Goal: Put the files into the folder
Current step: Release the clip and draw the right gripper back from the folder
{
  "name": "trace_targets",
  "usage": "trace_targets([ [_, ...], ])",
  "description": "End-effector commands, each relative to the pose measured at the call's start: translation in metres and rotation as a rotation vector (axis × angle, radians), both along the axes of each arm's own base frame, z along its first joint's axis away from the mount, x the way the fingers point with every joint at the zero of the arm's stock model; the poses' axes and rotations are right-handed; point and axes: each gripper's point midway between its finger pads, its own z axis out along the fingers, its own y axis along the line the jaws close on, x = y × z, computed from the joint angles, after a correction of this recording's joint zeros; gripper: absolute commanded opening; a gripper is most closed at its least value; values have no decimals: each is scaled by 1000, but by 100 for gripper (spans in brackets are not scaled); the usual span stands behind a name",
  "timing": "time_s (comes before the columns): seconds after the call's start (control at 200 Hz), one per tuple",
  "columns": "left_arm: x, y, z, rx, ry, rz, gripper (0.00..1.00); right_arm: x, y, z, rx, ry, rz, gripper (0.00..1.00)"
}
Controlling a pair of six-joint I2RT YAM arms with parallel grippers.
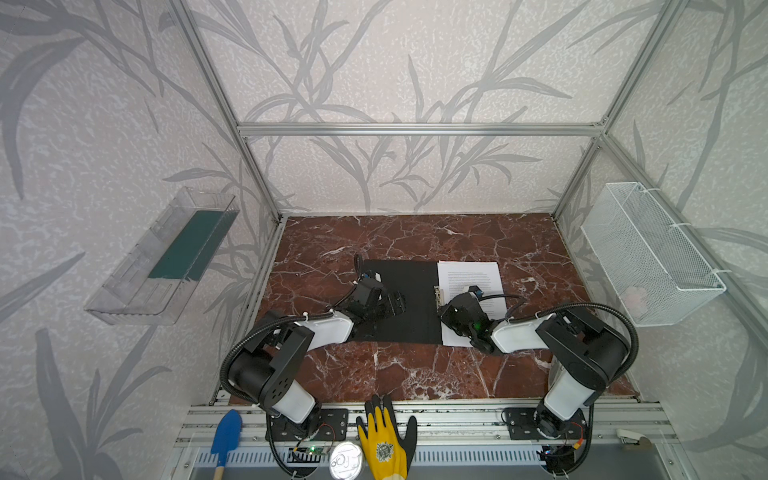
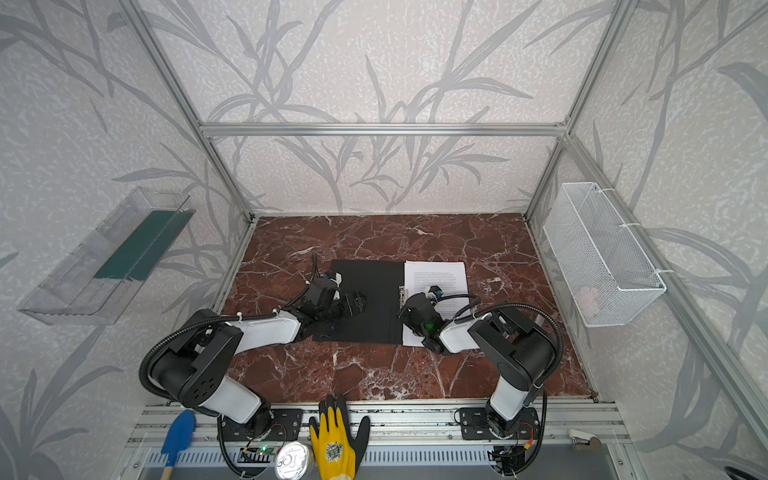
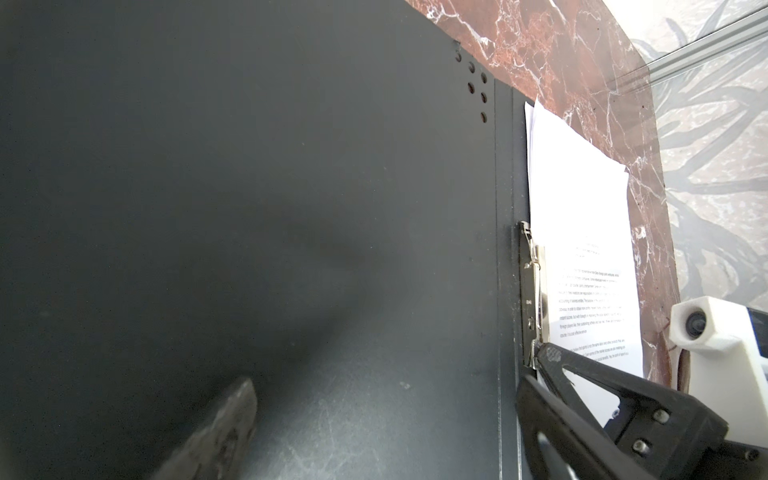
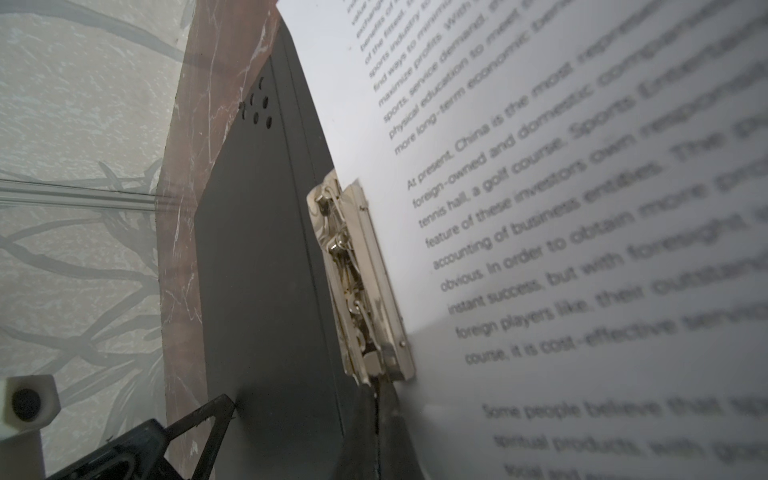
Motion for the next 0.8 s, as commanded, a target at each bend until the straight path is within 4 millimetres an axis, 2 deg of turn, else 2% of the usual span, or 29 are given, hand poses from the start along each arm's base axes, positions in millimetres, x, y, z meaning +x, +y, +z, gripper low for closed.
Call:
trace_targets([
  [0.0,-57,38,-67,165,283,31,99,-113,-110,-105,-512,509,-32,0],
  [0.085,-58,38,-66,160,279,28,99,-102,-96,-92,-546,454,23,0],
  [0.135,-58,37,-67,154,281,24,99,-93,-80,-84,-524,393,75,0],
  [0.22,-58,35,-69,151,290,14,99,-83,-63,-72,-484,320,115,0],
  [0.365,-59,35,-68,150,290,13,99,-69,-49,-51,-457,238,164,0],
  [0.4,-59,35,-68,149,289,13,99,-64,-44,-38,-436,201,169,0],
  [0.54,-59,34,-67,144,288,11,99,-55,-36,-16,-401,128,194,0],
  [0.65,-59,33,-66,139,289,9,99,-54,-37,-14,-397,132,194,0],
  [0.795,-60,33,-66,139,289,8,99,-56,-38,-23,-367,161,194,0],
])
